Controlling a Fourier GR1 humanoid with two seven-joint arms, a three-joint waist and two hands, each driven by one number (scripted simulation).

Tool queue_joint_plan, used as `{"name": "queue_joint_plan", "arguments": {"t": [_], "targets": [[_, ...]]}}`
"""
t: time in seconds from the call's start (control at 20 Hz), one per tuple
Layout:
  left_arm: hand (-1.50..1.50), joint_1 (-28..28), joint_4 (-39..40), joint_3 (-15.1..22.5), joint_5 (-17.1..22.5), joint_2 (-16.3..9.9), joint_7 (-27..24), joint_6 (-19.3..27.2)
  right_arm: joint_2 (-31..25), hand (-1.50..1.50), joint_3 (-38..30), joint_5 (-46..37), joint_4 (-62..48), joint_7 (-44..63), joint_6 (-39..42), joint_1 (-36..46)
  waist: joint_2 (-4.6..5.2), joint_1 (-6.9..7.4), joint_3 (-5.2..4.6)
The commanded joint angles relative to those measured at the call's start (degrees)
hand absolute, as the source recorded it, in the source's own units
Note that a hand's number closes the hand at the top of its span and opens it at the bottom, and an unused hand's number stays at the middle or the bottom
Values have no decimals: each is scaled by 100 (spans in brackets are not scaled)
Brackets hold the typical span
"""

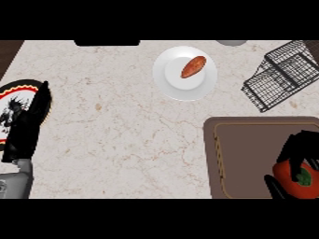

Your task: Pick the bell pepper from the tray and place it in the tiered basket

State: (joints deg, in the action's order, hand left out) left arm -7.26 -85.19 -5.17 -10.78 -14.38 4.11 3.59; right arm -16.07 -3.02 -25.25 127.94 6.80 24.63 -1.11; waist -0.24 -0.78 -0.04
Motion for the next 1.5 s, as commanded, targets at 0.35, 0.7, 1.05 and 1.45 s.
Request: {"name": "queue_joint_plan", "arguments": {"t": [0.35,0.7,1.05,1.45], "targets": [[0,58,124,35,-26,160,-301,-40,-1487,150,-1841,1451,-1124,924,918,2323,25,119,1],[0,-128,-172,46,-144,150,184,-61,-1608,150,-1384,622,-2502,-216,537,2836,31,130,5],[0,157,18,49,-60,190,-268,-176,-2026,150,-1003,-1134,-3367,-1073,-646,3096,50,203,5],[0,-212,-152,56,-157,205,267,-127,-2386,150,-861,-2031,-6130,-2342,-1792,4150,56,220,8]]}}
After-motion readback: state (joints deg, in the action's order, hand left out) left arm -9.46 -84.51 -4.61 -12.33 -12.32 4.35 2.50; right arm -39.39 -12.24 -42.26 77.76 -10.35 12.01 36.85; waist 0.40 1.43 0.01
